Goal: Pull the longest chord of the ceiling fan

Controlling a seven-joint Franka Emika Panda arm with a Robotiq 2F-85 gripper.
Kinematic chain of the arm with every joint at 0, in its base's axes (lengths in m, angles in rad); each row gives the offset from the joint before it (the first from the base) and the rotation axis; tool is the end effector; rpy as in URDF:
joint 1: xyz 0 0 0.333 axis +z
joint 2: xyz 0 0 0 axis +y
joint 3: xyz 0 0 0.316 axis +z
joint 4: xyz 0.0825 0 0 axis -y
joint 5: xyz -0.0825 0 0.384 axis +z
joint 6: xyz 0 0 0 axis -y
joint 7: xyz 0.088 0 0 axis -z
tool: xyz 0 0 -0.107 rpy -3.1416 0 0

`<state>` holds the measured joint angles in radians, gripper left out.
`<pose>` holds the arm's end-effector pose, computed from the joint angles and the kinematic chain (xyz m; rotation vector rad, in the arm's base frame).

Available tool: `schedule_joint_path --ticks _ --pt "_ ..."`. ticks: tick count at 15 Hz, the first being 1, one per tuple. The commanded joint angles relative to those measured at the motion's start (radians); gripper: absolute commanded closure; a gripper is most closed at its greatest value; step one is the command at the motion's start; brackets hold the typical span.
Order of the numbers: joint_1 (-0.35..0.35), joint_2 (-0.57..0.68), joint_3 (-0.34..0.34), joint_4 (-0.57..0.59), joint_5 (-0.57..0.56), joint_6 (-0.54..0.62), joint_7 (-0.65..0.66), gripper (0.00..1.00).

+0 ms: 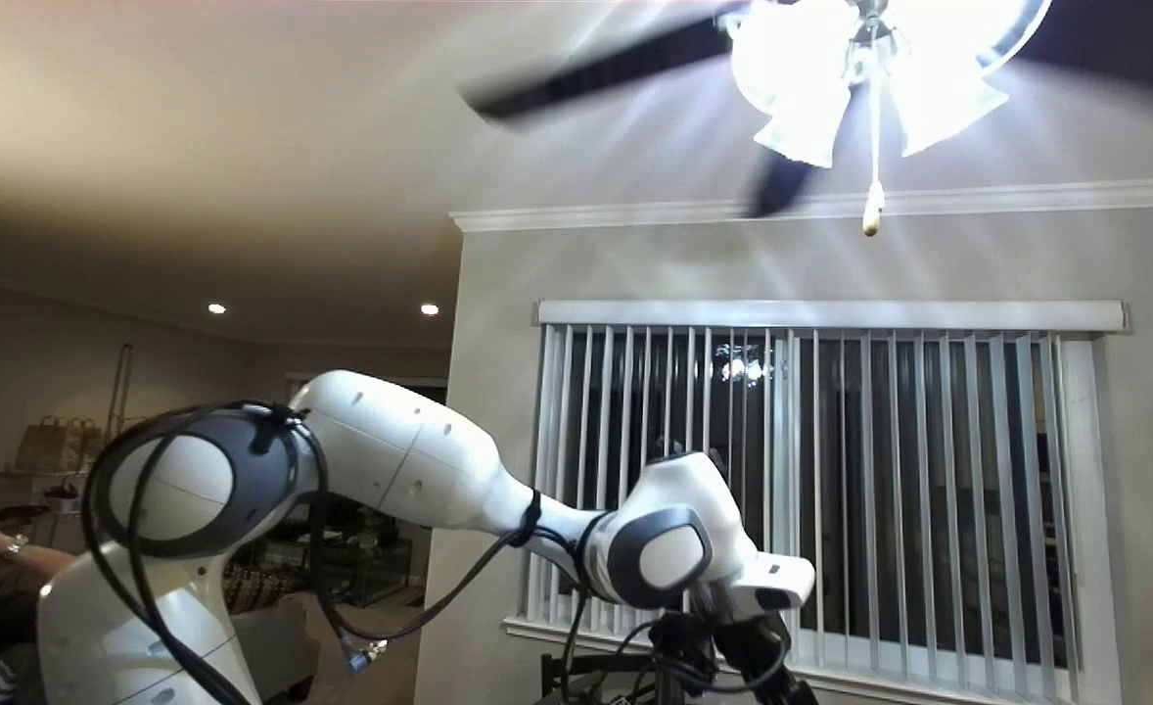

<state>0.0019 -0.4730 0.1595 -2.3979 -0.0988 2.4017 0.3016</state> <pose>0.4400 0.0782 0.5387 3.0003 -0.1245 0.7533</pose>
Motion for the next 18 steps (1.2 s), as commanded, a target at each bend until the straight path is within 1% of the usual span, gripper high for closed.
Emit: schedule_joint_path --ticks 1,4,7,10,14,15,16,18 --pt "-0.015 -0.117 0.028 0.028 -0.033 0.051 0.031 0.00" --pt "-0.050 -0.154 0.059 0.080 -0.042 0.138 0.070 0.00" --pt "-0.123 -0.160 0.106 0.162 -0.067 0.219 0.138 0.00" --pt "-0.236 -0.153 0.174 0.258 -0.113 0.286 0.222 0.00" --pt "-0.431 -0.197 0.288 0.294 -0.191 0.412 0.365 0.00" --pt "-0.342 -0.174 0.236 0.294 -0.143 0.355 0.281 0.00" --pt "-0.382 -0.180 0.261 0.300 -0.155 0.377 0.308 0.00" --pt "-0.415 -0.189 0.284 0.301 -0.160 0.388 0.324 0.00"
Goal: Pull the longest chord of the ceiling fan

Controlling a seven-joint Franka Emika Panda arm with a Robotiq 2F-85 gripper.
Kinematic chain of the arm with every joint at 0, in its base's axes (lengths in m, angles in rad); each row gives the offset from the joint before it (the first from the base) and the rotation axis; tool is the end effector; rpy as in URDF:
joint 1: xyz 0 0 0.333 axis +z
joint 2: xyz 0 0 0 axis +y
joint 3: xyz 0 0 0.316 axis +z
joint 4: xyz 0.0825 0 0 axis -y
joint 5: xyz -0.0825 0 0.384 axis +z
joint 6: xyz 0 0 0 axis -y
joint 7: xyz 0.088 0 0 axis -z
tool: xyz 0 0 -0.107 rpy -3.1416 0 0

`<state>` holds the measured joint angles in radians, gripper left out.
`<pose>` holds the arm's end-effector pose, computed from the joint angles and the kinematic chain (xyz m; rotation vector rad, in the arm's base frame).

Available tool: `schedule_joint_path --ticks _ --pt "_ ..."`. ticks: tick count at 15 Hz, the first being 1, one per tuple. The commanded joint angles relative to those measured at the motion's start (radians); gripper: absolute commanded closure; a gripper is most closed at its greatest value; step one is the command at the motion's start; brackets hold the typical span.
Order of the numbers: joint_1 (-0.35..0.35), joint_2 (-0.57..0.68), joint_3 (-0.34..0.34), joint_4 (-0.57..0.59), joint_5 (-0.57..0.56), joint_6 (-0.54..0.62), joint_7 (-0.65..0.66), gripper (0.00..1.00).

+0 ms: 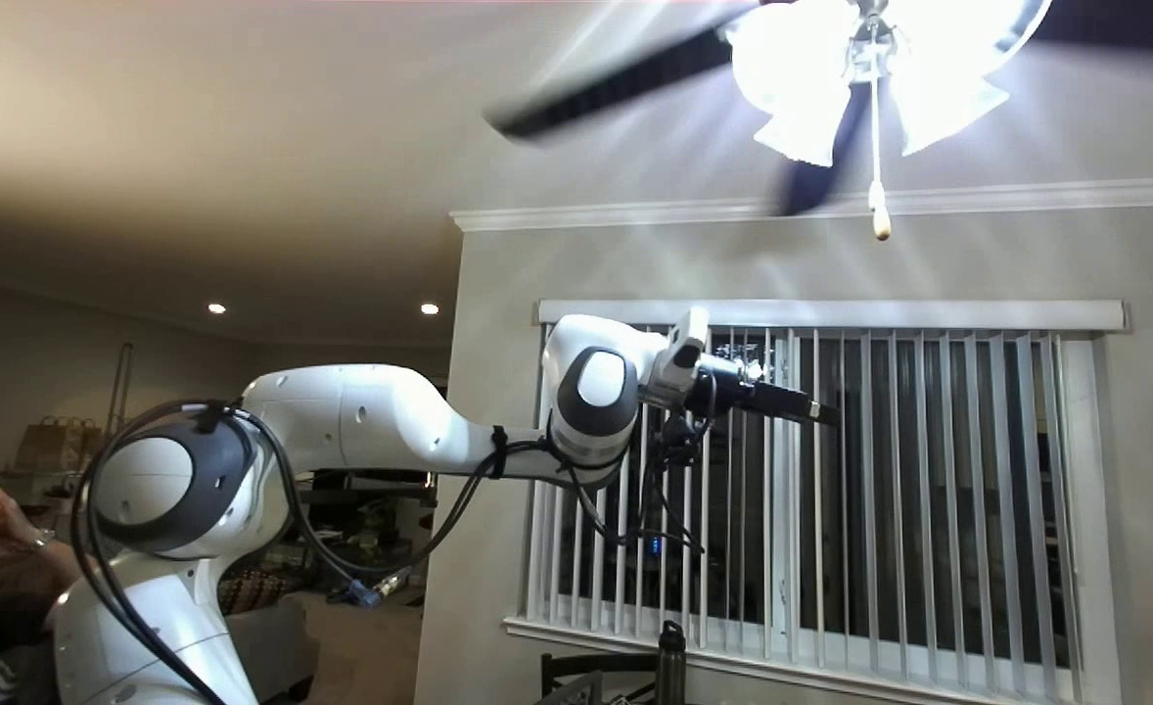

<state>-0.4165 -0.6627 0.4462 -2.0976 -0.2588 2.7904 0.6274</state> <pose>0.3945 0.1160 0.7895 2.3657 -0.3552 1.9137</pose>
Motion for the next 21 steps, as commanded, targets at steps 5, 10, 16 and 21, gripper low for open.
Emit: schedule_joint_path --ticks 5,10,16,21 --pt "-0.031 -0.003 0.013 0.007 -0.013 0.010 0.019 0.00" --pt "-0.210 0.034 0.096 0.149 -0.042 0.161 0.060 0.00" --pt "-0.534 0.027 0.284 0.308 -0.003 0.226 0.101 0.00" --pt "-0.675 0.026 0.327 0.431 0.064 0.181 0.067 0.00"
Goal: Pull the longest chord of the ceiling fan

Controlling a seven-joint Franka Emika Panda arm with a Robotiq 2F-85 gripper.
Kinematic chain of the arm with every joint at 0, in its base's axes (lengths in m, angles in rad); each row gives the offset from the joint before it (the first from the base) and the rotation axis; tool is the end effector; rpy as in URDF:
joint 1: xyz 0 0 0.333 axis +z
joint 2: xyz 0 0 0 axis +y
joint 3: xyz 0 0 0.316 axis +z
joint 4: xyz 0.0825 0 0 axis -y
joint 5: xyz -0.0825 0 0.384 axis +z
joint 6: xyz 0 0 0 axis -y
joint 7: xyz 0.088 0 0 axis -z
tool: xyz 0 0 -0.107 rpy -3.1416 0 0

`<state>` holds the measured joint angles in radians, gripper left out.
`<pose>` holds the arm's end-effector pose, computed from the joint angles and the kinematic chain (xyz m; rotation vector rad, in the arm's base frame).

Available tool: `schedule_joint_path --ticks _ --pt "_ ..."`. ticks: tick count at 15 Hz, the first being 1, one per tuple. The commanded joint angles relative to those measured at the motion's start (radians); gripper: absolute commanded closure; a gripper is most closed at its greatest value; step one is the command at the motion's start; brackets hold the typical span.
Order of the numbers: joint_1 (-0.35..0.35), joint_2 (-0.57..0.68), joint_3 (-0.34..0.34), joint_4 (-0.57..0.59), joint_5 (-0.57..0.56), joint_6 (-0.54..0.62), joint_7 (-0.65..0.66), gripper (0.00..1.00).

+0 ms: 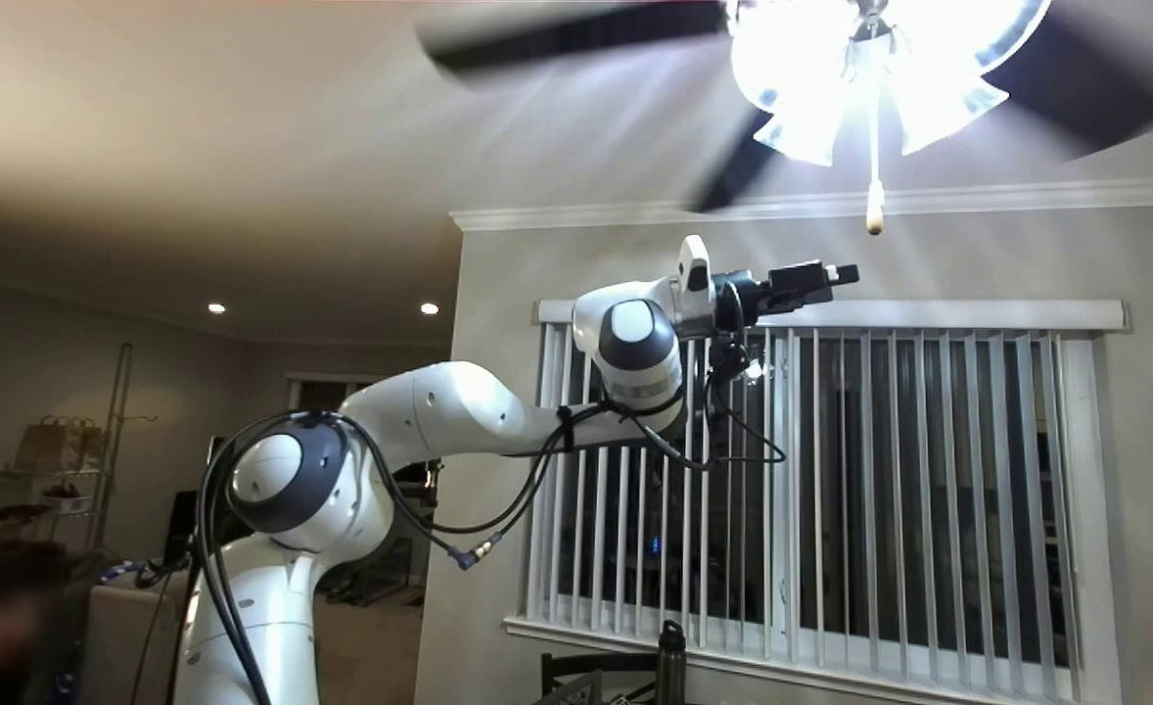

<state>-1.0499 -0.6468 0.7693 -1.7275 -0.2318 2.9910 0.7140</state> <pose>0.4254 0.1250 0.8962 1.8335 -0.3644 2.2399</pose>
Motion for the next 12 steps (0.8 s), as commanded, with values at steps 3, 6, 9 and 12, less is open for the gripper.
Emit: schedule_joint_path --ticks 3,6,9,12 --pt "0.019 0.049 -0.032 0.092 0.050 -0.076 -0.094 0.00" --pt "0.002 0.020 -0.034 0.081 0.042 -0.089 -0.064 0.00" --pt "0.037 0.039 -0.053 0.091 0.033 -0.115 -0.085 0.00" --pt "0.038 0.043 -0.052 0.091 0.033 -0.115 -0.085 0.00"
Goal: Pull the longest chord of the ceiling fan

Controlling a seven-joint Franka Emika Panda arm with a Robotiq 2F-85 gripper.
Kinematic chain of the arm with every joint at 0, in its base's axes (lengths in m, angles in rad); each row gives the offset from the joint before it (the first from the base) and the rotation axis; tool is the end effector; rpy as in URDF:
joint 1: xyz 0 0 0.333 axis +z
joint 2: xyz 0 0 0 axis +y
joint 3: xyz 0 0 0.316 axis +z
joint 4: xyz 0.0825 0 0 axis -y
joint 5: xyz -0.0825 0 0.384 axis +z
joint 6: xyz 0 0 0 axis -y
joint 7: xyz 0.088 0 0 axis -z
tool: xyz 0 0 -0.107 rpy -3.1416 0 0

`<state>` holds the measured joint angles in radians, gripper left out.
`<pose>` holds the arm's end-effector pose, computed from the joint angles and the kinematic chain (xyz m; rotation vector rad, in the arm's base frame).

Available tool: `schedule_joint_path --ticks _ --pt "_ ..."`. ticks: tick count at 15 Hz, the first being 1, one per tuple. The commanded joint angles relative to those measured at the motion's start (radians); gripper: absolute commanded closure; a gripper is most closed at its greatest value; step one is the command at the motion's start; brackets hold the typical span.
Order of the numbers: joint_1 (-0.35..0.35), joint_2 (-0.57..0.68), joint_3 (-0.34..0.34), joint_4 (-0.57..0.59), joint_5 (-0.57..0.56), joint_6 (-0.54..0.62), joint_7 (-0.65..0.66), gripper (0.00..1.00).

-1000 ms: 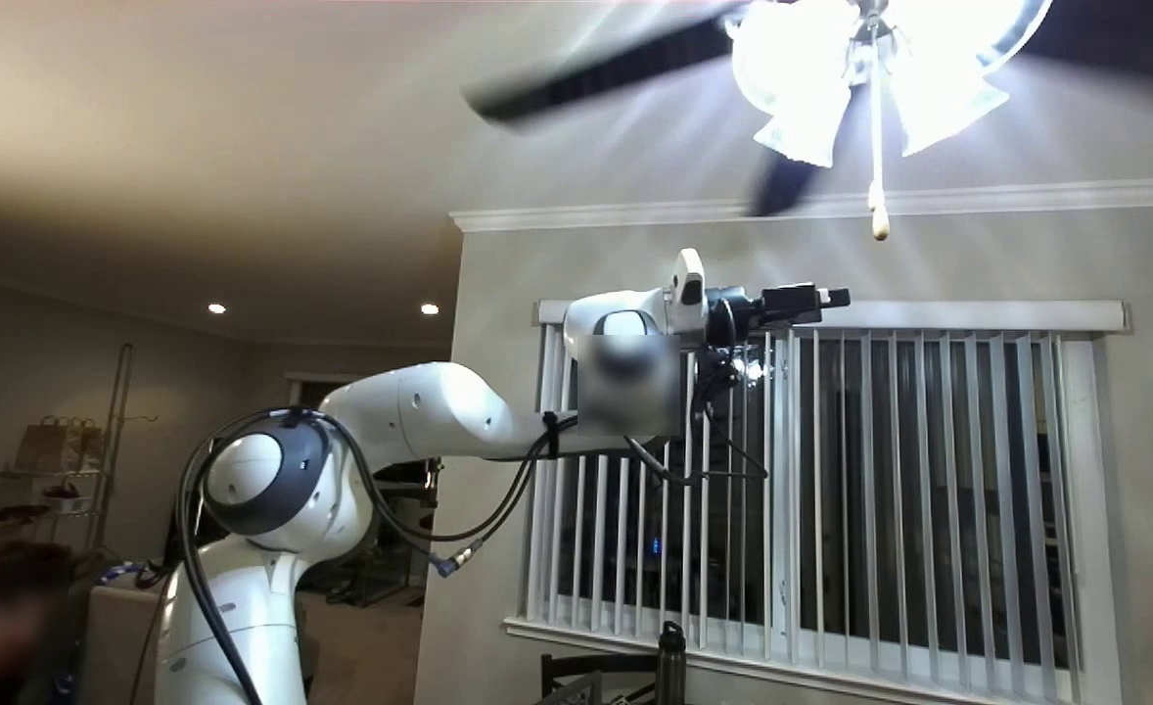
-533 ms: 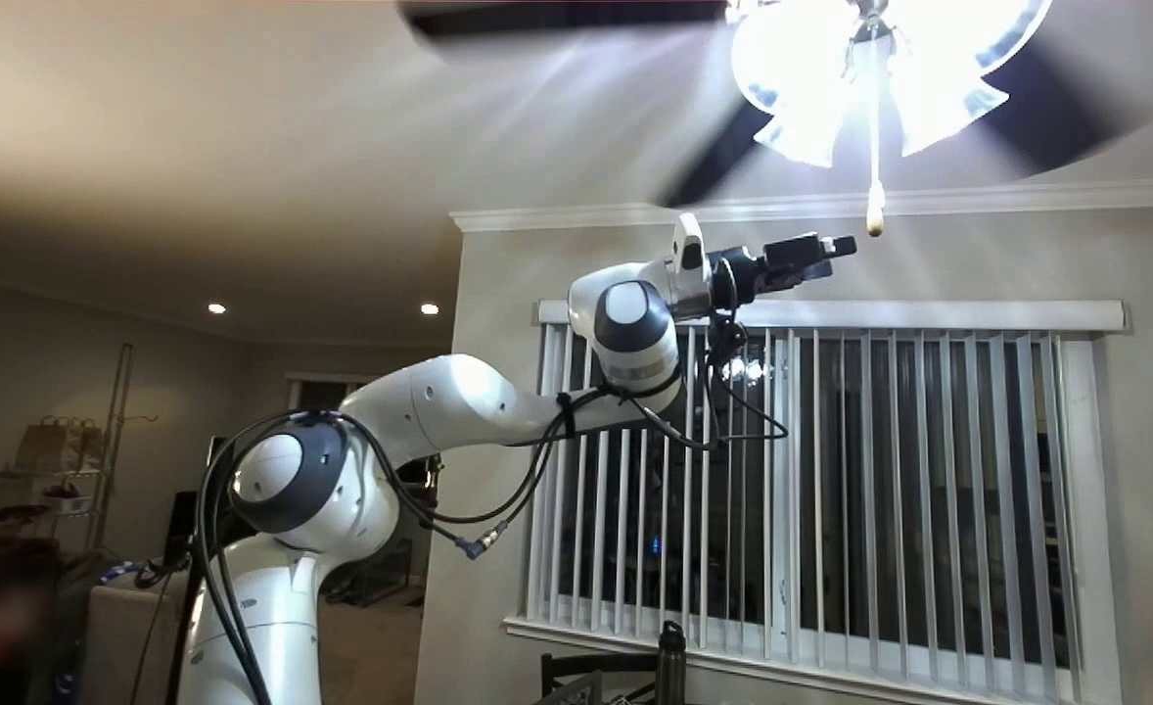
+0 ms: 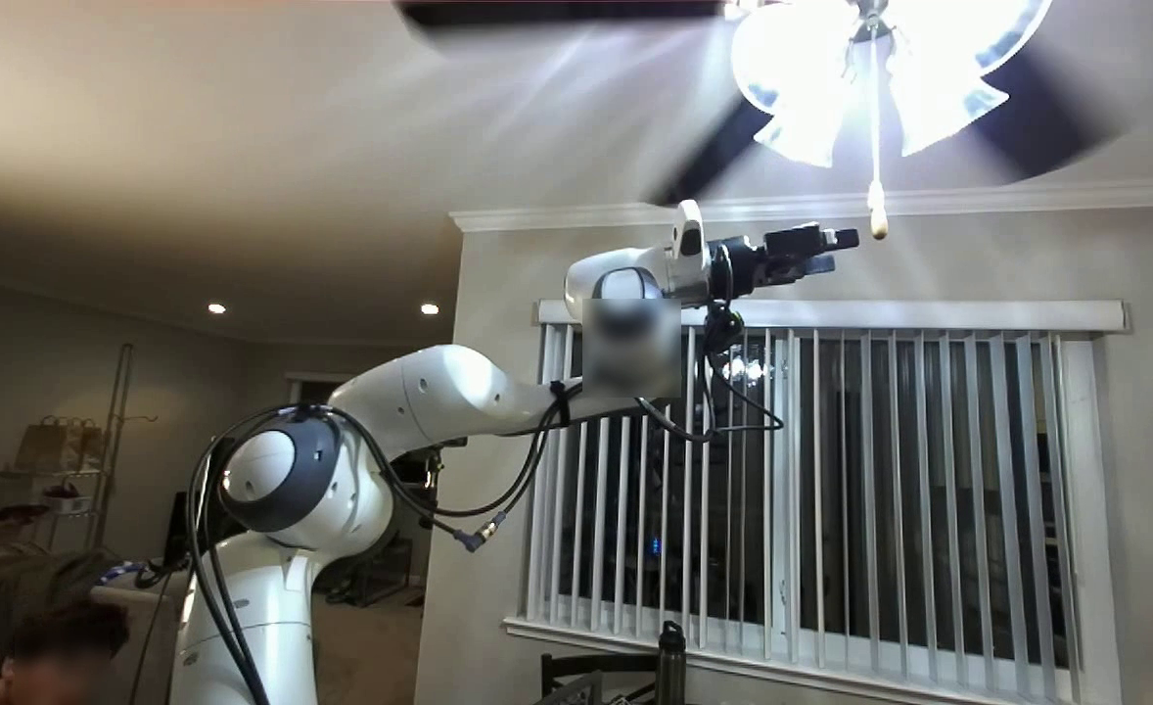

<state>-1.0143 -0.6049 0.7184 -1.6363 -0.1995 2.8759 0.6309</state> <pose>0.4100 0.1057 0.9319 1.8437 -0.4119 2.1939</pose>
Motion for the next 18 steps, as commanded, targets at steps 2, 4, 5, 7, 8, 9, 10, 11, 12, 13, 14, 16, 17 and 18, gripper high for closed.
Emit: schedule_joint_path --ticks 2,4,5,7,8,9,10,11,12,13,14,16,17,18 --pt "0.002 0.001 -0.001 0.000 0.001 0.000 -0.002 0.00" --pt "-0.025 -0.009 0.004 0.016 -0.014 0.019 0.000 0.00" --pt "-0.036 -0.012 0.005 0.030 -0.020 0.026 -0.004 0.00" --pt "-0.053 -0.017 0.013 0.067 -0.030 0.024 -0.020 0.00" --pt "-0.064 -0.023 0.017 0.081 -0.034 0.020 -0.019 0.00" --pt "-0.075 -0.030 0.019 0.096 -0.036 0.015 -0.019 0.00" --pt "-0.083 -0.039 0.021 0.103 -0.039 0.011 -0.021 0.00" --pt "-0.086 -0.046 0.022 0.104 -0.037 0.012 -0.025 0.00" --pt "-0.095 -0.053 0.027 0.106 -0.034 0.011 -0.025 0.00" --pt "-0.105 -0.052 0.032 0.115 -0.030 0.001 -0.025 0.00" --pt "-0.111 -0.045 0.037 0.127 -0.023 -0.014 -0.027 0.00" --pt "-0.121 -0.019 0.048 0.160 -0.020 -0.062 -0.037 0.00" --pt "-0.131 -0.011 0.052 0.172 -0.025 -0.084 -0.041 0.00" --pt "-0.135 0.004 0.057 0.189 -0.029 -0.112 -0.047 0.00"
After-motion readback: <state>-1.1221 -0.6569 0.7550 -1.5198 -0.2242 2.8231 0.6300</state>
